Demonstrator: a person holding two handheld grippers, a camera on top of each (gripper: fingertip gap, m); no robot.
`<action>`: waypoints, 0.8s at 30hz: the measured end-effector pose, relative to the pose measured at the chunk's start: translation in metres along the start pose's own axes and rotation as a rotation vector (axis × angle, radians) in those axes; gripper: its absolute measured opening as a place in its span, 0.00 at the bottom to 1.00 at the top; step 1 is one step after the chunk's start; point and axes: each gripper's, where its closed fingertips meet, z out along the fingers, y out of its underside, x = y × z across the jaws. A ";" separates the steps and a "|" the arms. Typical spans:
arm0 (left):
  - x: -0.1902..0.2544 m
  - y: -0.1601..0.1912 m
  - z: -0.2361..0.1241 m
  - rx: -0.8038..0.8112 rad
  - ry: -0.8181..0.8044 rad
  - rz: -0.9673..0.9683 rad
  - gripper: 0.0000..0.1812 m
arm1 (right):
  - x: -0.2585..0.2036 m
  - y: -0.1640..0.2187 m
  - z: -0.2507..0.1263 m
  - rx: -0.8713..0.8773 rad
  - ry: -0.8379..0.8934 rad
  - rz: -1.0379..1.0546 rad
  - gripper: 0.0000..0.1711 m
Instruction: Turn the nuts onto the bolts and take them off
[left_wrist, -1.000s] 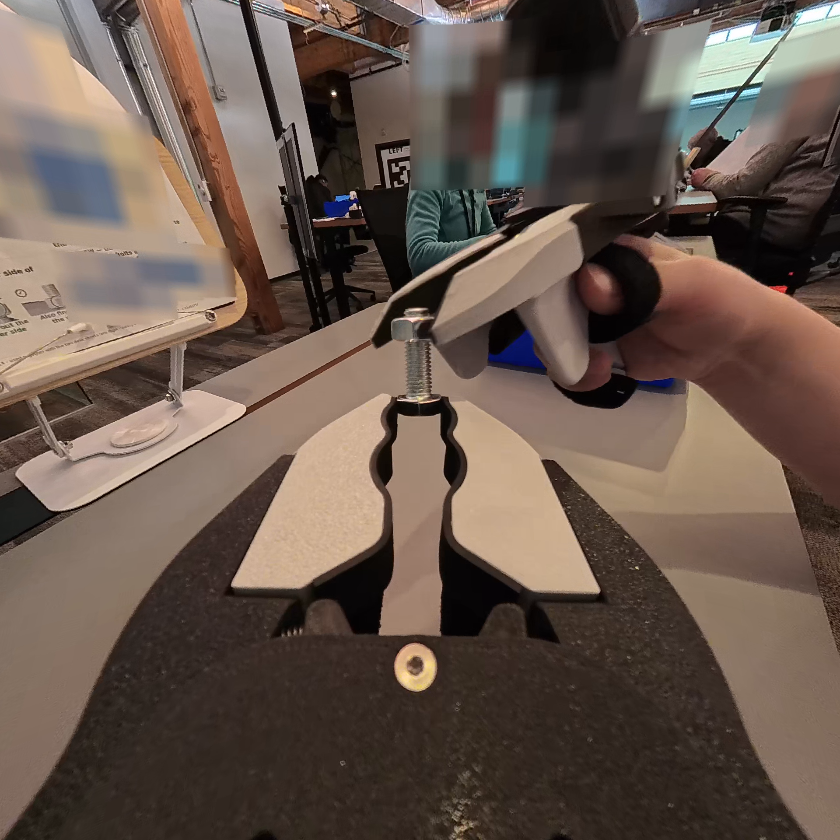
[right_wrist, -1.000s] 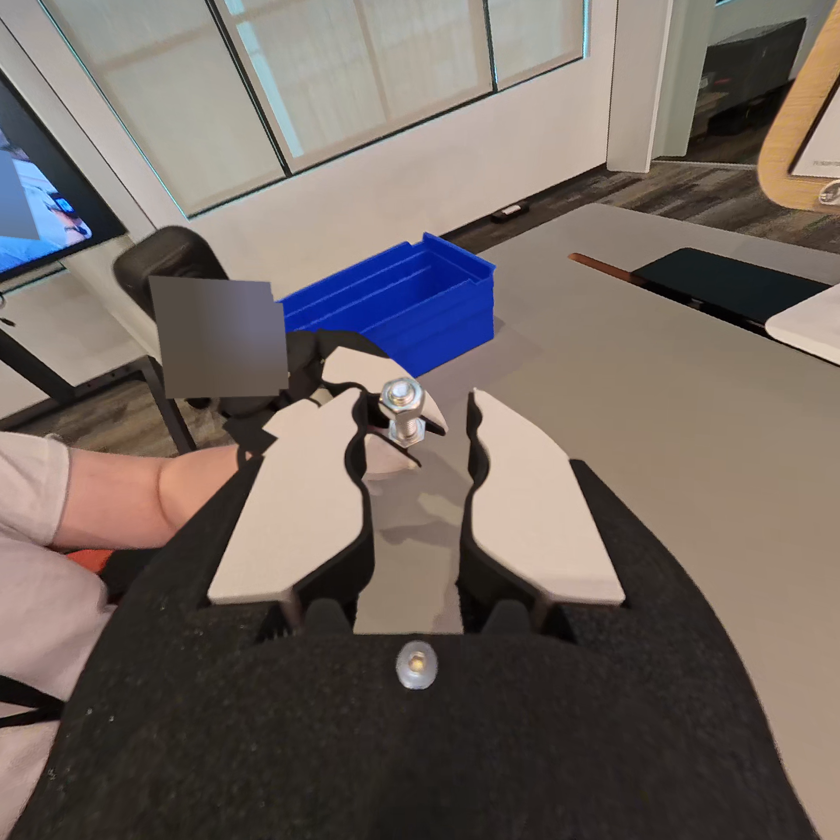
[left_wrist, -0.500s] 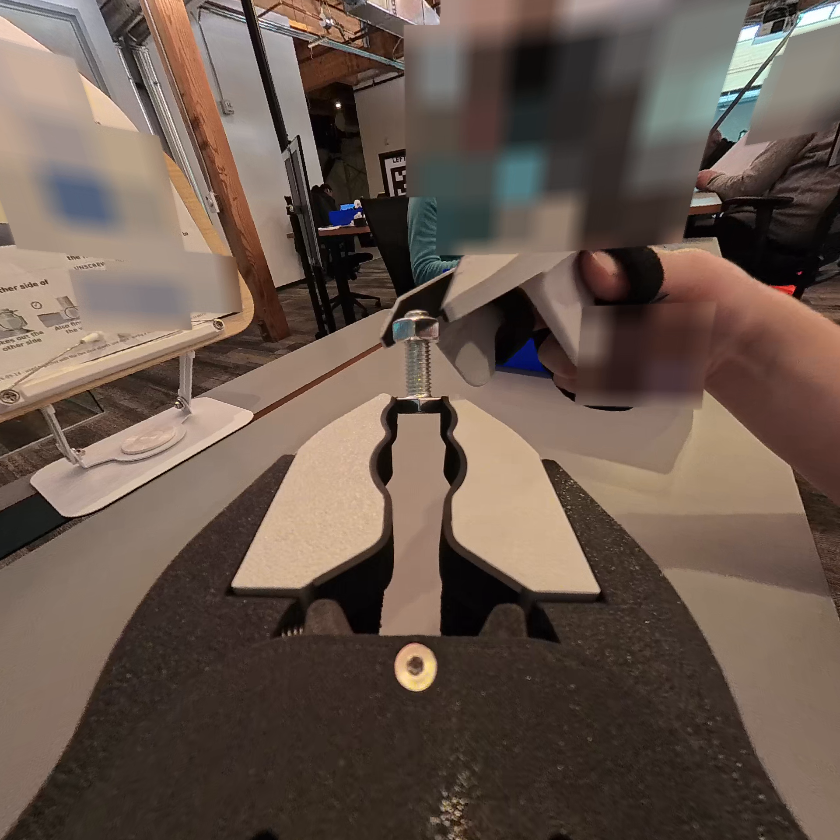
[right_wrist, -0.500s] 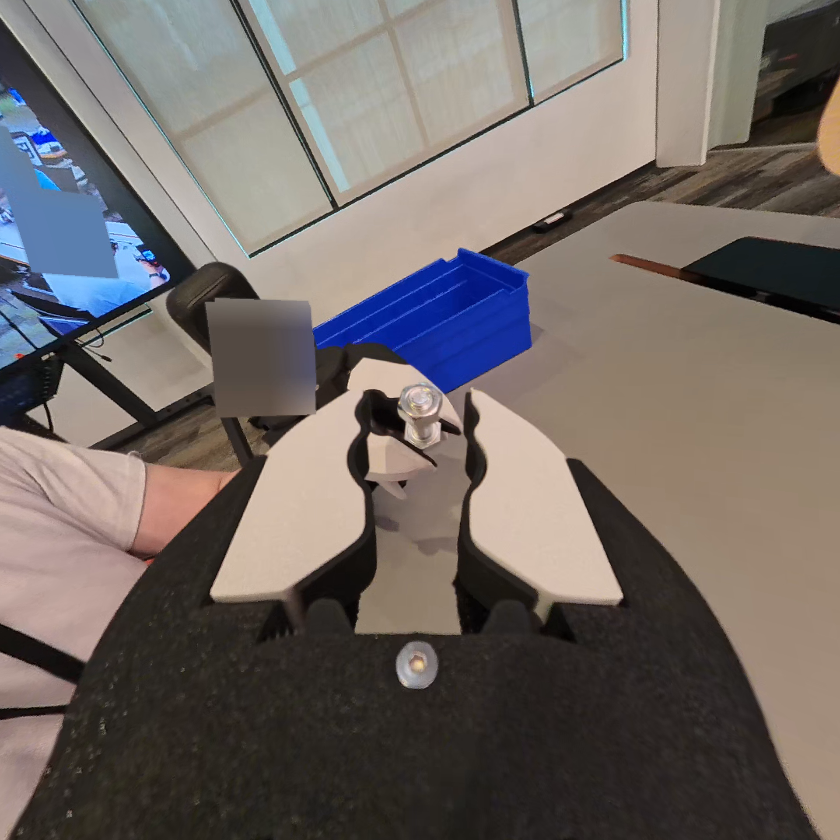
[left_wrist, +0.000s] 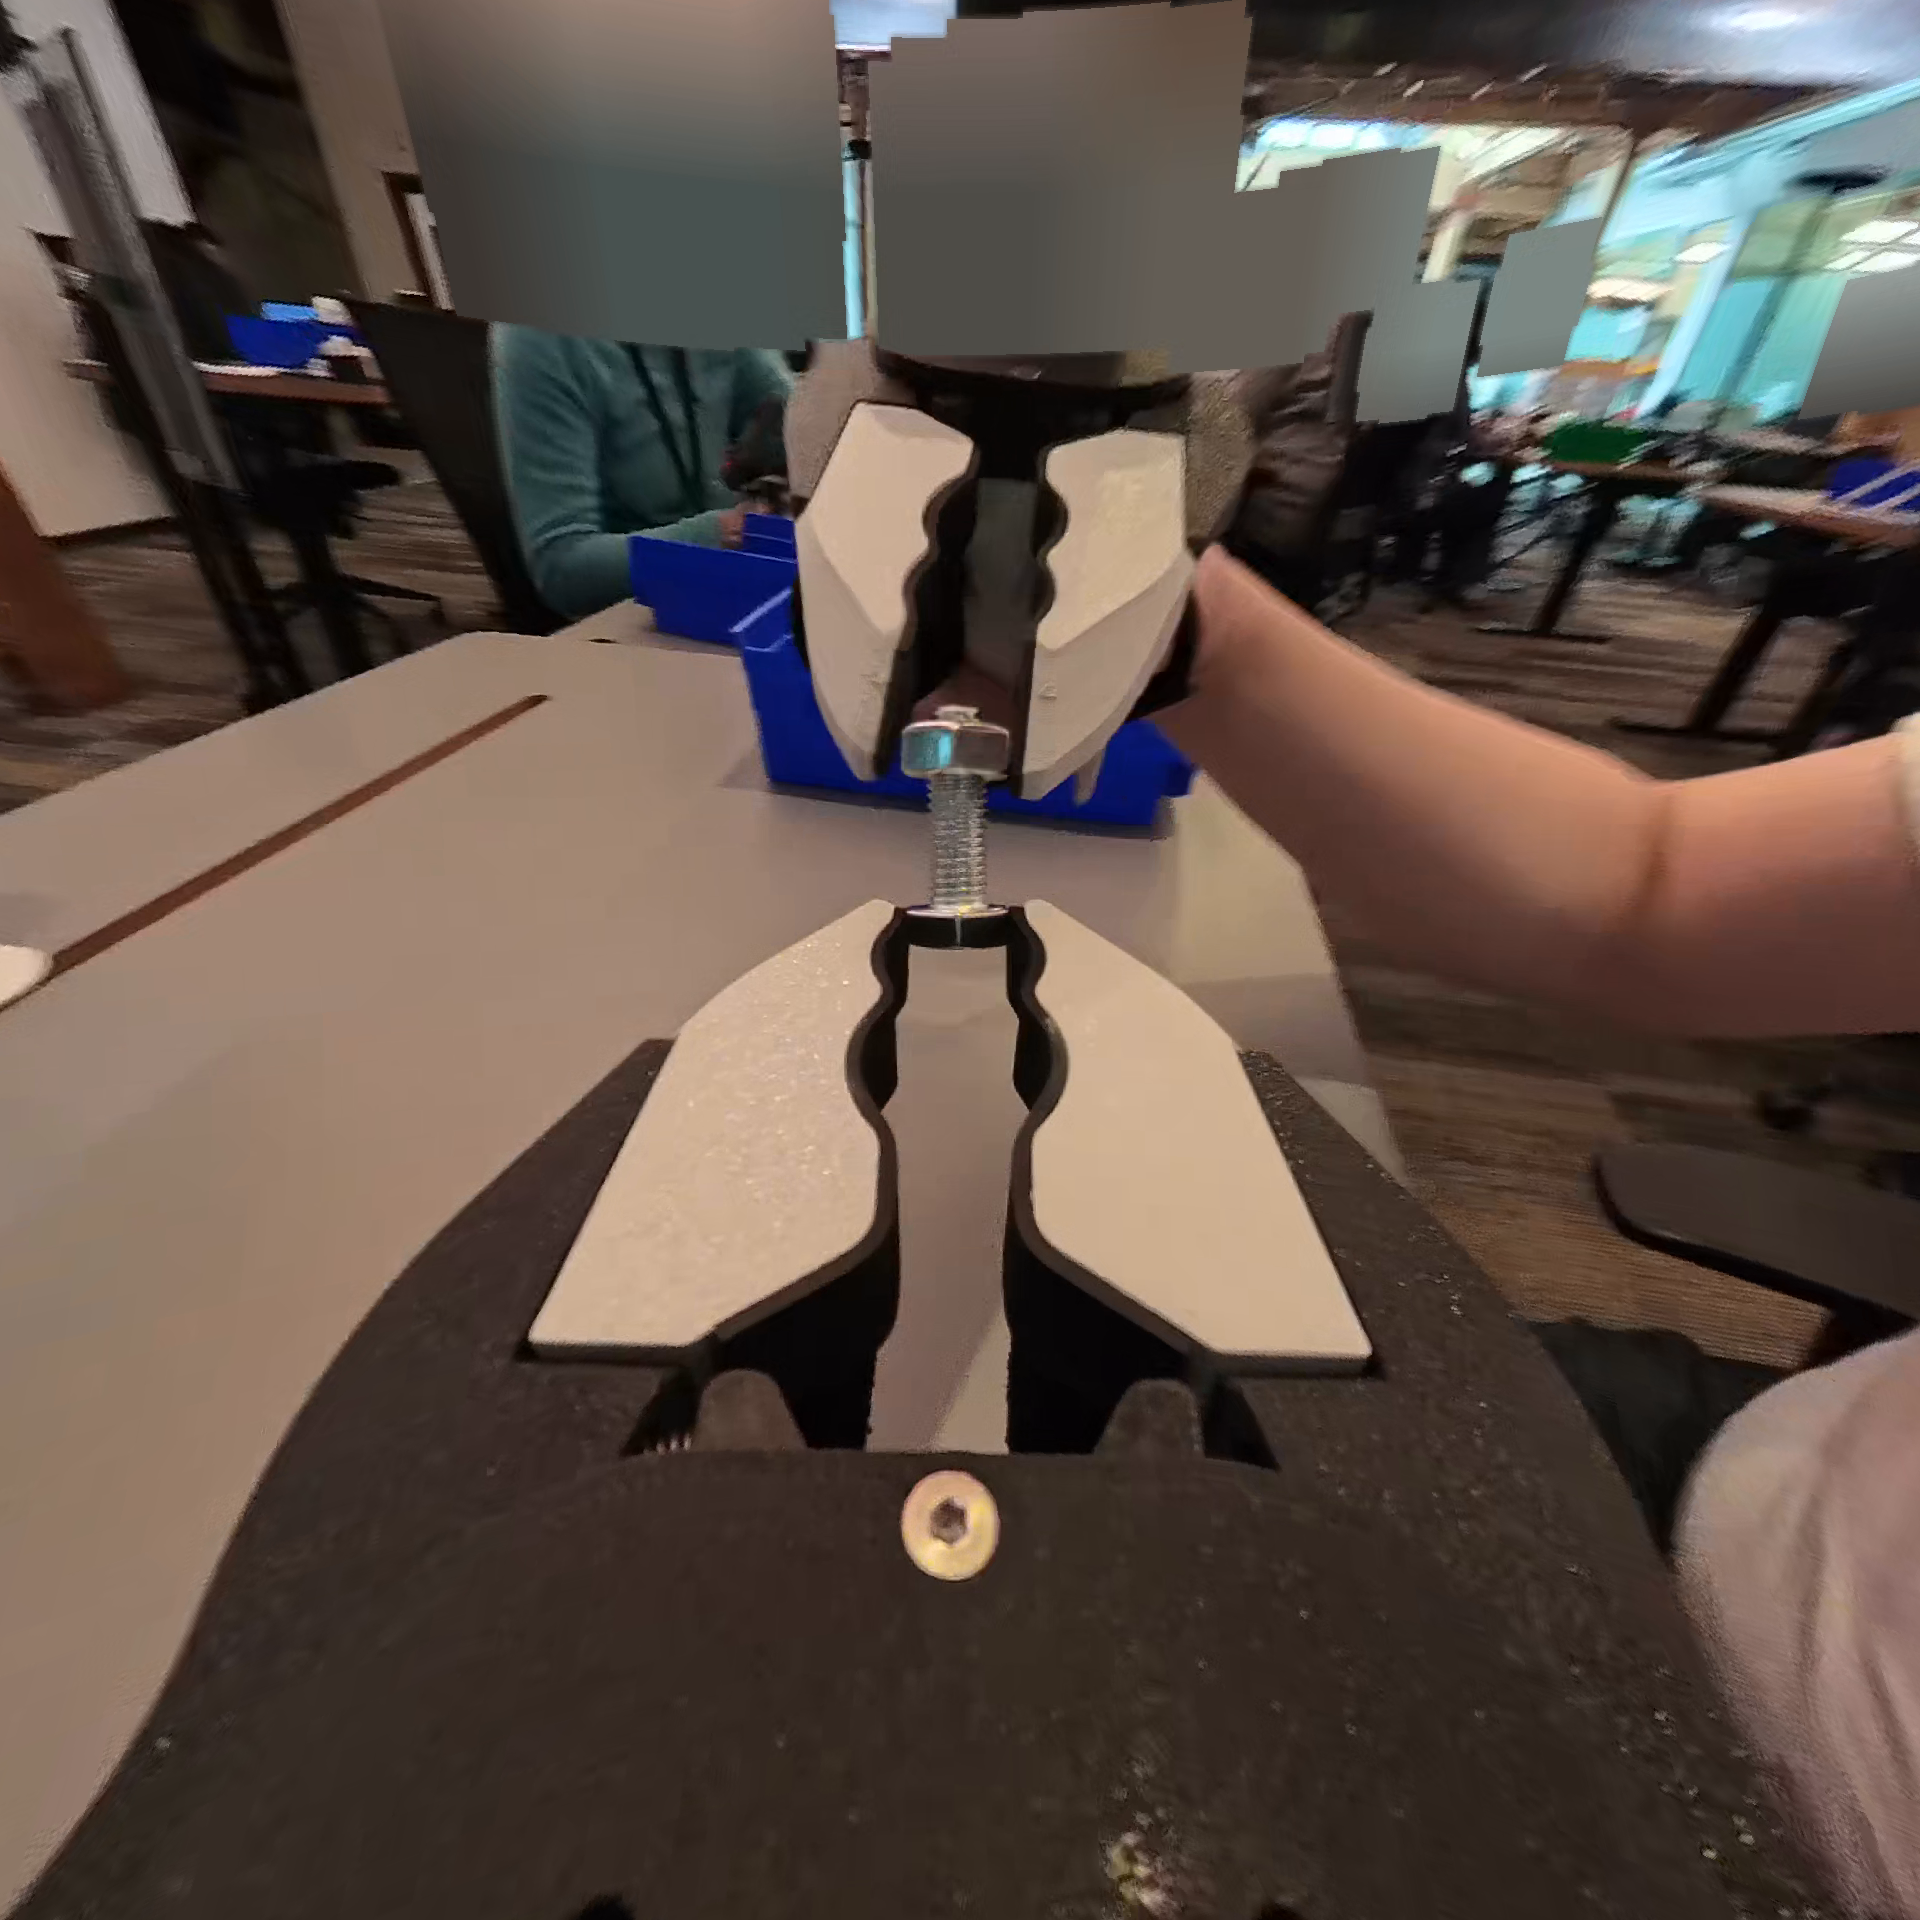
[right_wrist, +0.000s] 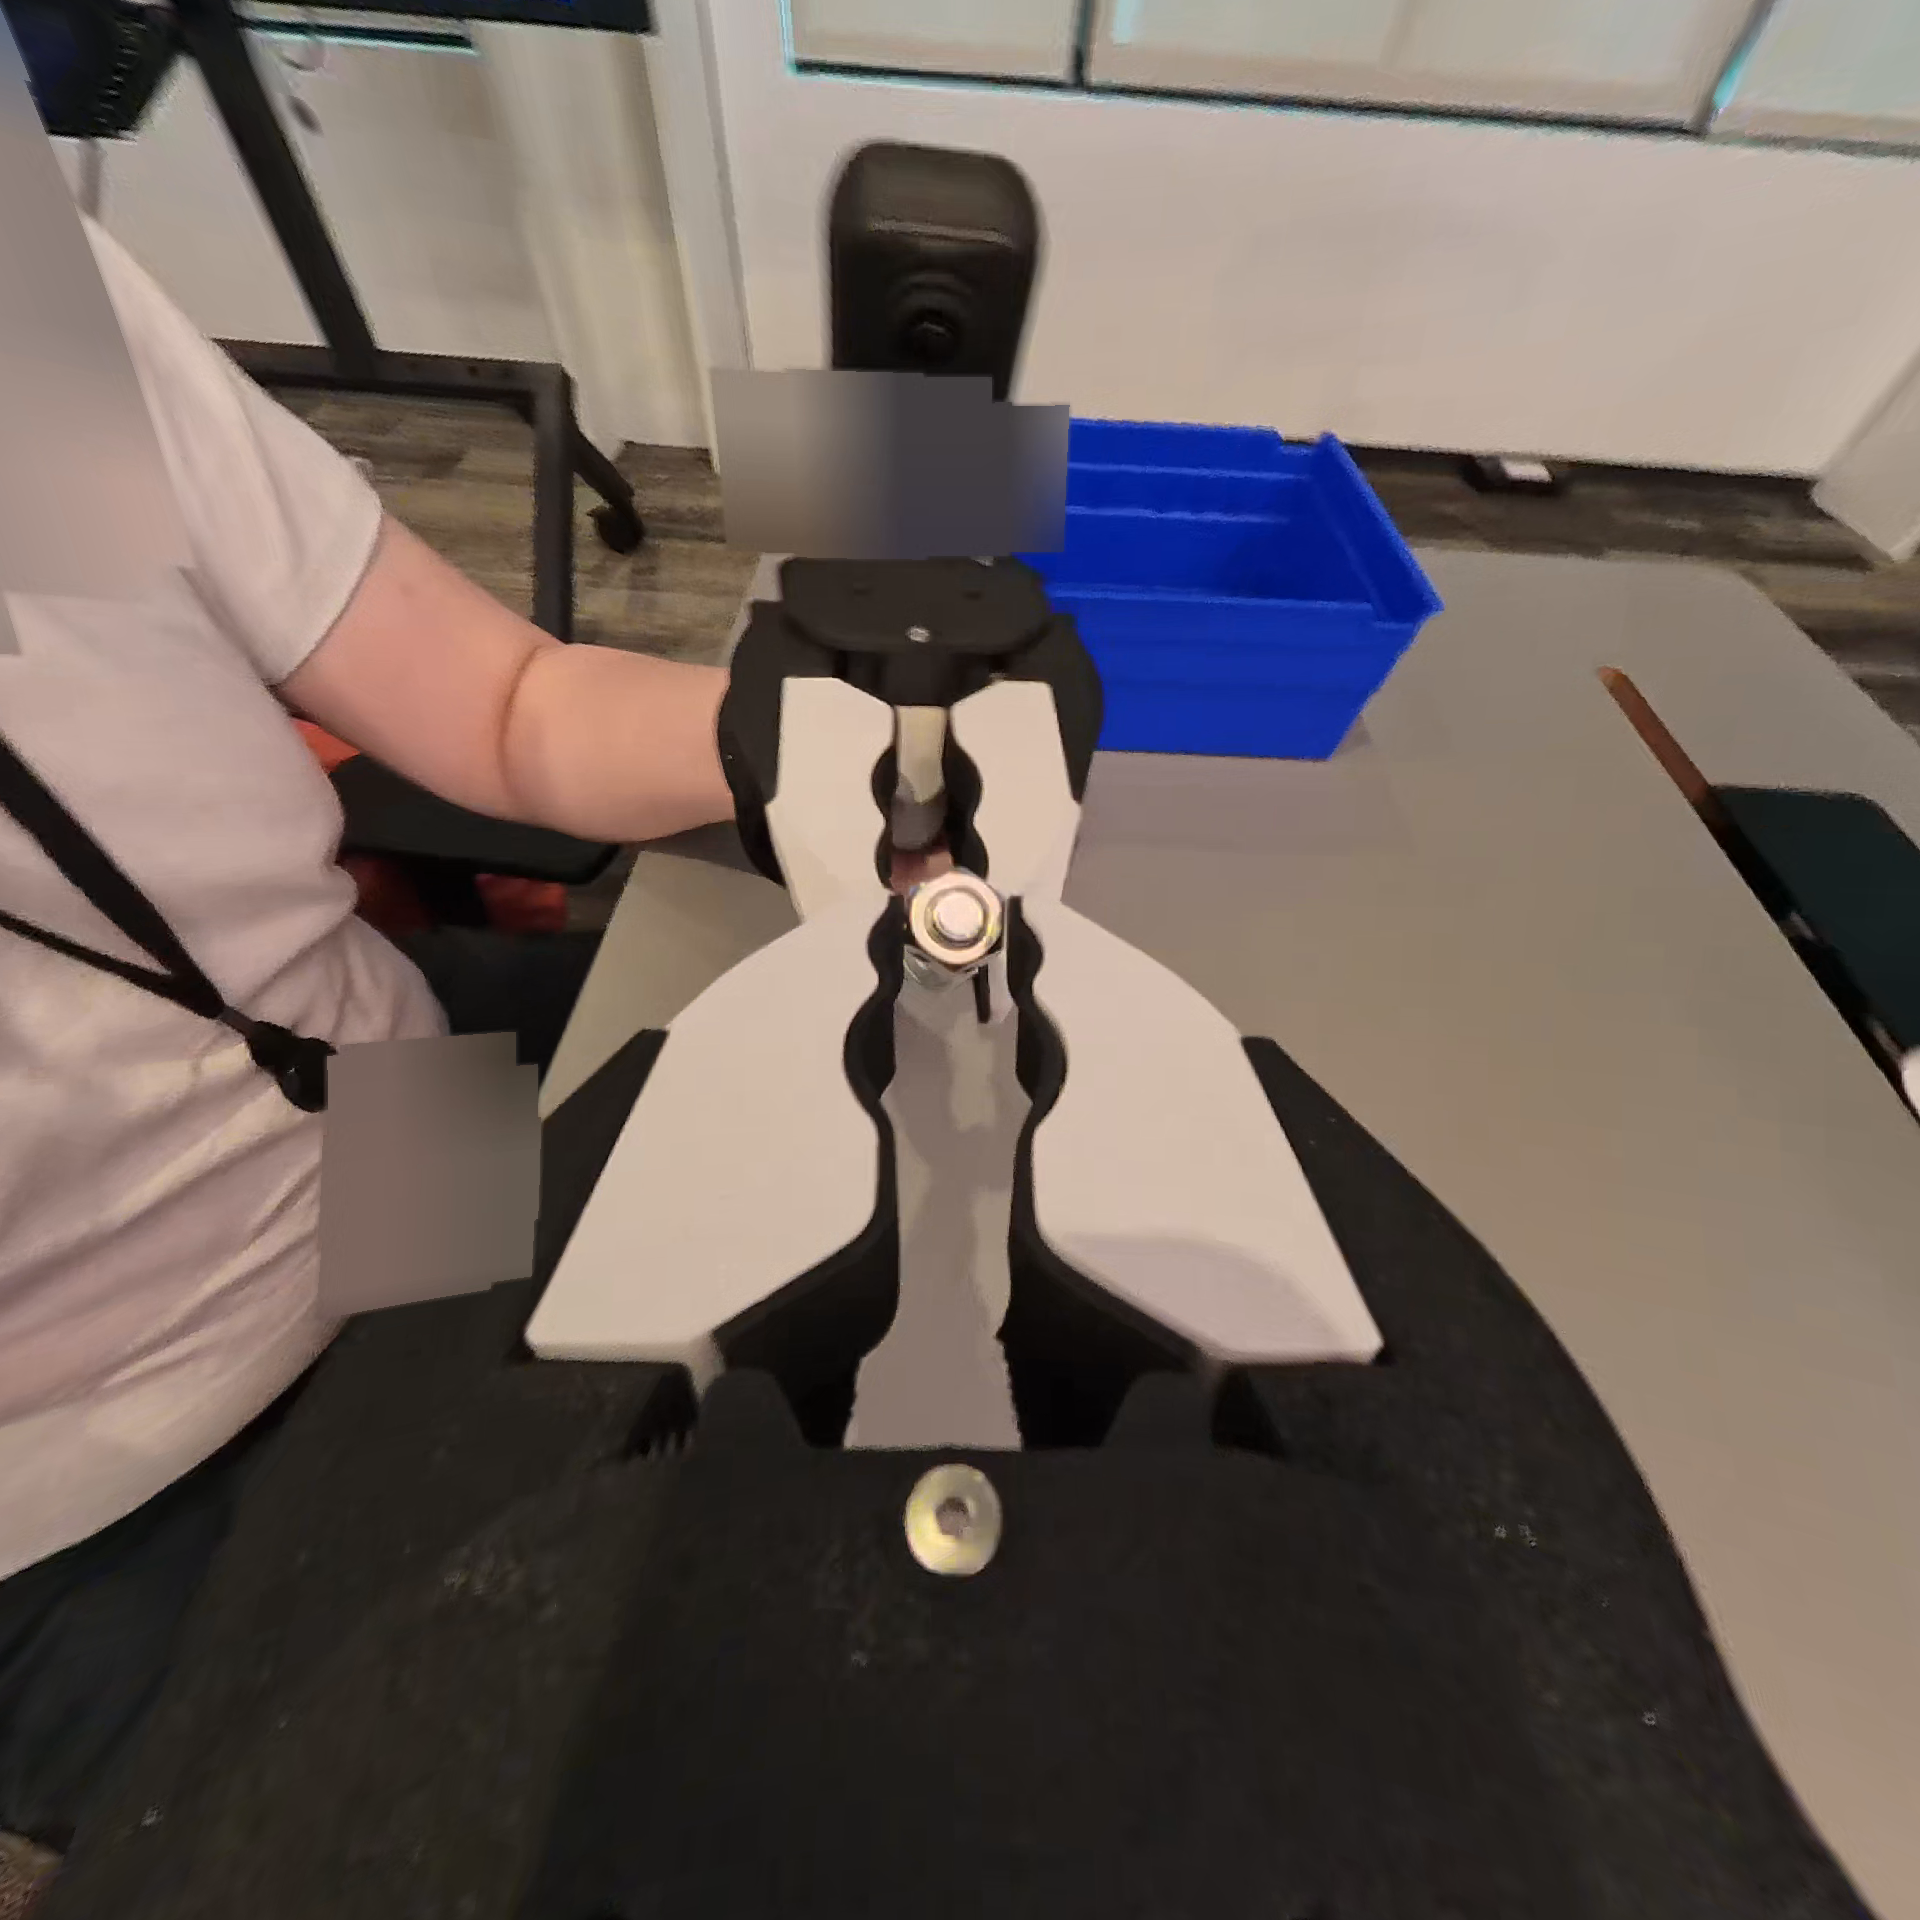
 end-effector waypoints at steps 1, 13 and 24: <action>-0.006 0.003 0.000 -0.020 -0.048 0.028 0.10 | 0.007 0.002 -0.001 -0.025 0.051 0.044 0.15; -0.056 0.024 -0.004 -0.170 -0.474 0.244 0.10 | 0.055 0.025 0.005 -0.086 0.393 0.708 0.22; -0.032 0.026 -0.001 -0.178 -0.224 0.116 0.10 | 0.025 0.031 0.012 -0.287 0.136 0.262 0.11</action>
